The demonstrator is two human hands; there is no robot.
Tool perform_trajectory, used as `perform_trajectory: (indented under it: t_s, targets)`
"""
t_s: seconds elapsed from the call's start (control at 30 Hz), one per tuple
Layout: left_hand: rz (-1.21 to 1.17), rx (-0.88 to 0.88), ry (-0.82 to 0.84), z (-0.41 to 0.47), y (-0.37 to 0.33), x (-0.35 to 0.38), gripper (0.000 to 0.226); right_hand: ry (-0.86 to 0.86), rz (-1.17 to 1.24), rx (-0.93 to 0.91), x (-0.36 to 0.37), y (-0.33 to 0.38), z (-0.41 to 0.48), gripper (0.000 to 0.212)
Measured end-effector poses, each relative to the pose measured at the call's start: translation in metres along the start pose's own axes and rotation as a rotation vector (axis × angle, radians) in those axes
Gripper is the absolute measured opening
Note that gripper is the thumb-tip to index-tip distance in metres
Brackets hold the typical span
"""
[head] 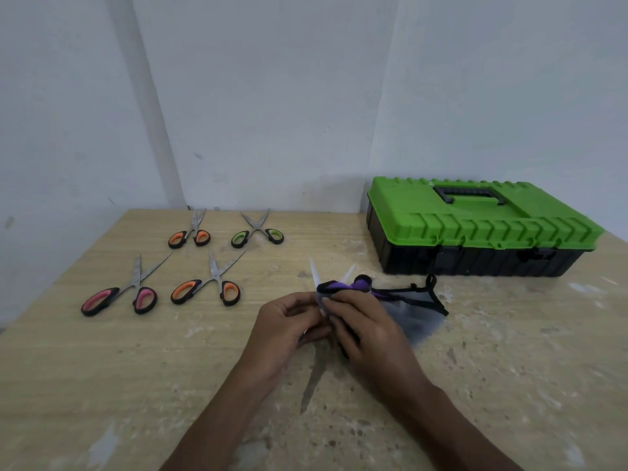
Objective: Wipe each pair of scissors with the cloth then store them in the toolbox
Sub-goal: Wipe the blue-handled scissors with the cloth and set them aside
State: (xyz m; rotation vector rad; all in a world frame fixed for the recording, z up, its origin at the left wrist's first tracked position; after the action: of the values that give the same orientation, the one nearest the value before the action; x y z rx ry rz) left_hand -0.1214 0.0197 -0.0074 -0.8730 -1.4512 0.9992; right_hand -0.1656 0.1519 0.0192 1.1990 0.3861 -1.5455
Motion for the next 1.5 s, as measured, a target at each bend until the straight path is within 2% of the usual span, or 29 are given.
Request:
perform_trajectory:
  t_s: [0.17,0.3,0.5,0.67,0.83,0.9,1.03,1.2,1.3,1.37,1.5]
  targets:
    - [0.068,-0.018,0.035,0.002,0.001,0.0,0.021,-0.035,-0.04,0.006,-0.009,-0.003,-0.001,0.03]
    - [0.117,-0.029,-0.011,0.002,0.003,0.0,0.015,-0.103,-0.023,0.189,-0.017,-0.029,-0.001,0.028]
    - [0.109,-0.01,-0.037,0.0,0.0,-0.004,0.016,0.035,-0.033,-0.025,-0.008,0.006,-0.004,0.033]
    - [0.132,-0.021,-0.042,0.002,0.002,-0.004,0.012,-0.098,0.088,0.207,-0.023,-0.043,0.003,0.028]
    - [0.094,-0.012,-0.036,0.002,0.002,-0.005,0.013,-0.298,0.108,0.274,-0.047,-0.05,-0.011,0.027]
    - [0.089,-0.01,-0.046,0.002,0.002,-0.006,0.015,-0.258,0.113,0.213,-0.046,-0.037,-0.013,0.027]
    - [0.111,-0.006,-0.057,0.002,0.002,-0.008,0.015,0.046,0.077,0.054,-0.012,-0.013,-0.005,0.031]
    - [0.131,-0.008,-0.045,0.003,0.002,-0.006,0.01,-0.063,0.043,0.148,-0.02,-0.024,-0.003,0.029]
    - [0.169,-0.011,-0.022,0.002,0.0,-0.004,0.013,0.004,-0.056,0.01,-0.011,0.006,-0.005,0.026]
    - [0.175,-0.013,-0.028,0.002,0.0,-0.005,0.012,0.017,-0.064,-0.011,-0.009,0.003,-0.003,0.028]
    - [0.176,-0.027,-0.037,0.002,0.002,-0.005,0.012,-0.093,-0.056,0.213,-0.022,-0.037,0.0,0.03]
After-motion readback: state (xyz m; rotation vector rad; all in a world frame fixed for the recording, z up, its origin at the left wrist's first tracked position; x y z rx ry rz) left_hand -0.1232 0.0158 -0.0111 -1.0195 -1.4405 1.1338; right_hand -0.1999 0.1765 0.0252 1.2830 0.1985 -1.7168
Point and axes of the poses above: each hand's wrist, its own z-axis towards the middle knuckle, its own x-axis out of the palm, y = z × x, the point moved 6 cm from there along z, towards the middle knuckle, and after that the axes turned 15 degrees about y, right-handed, at the moved point
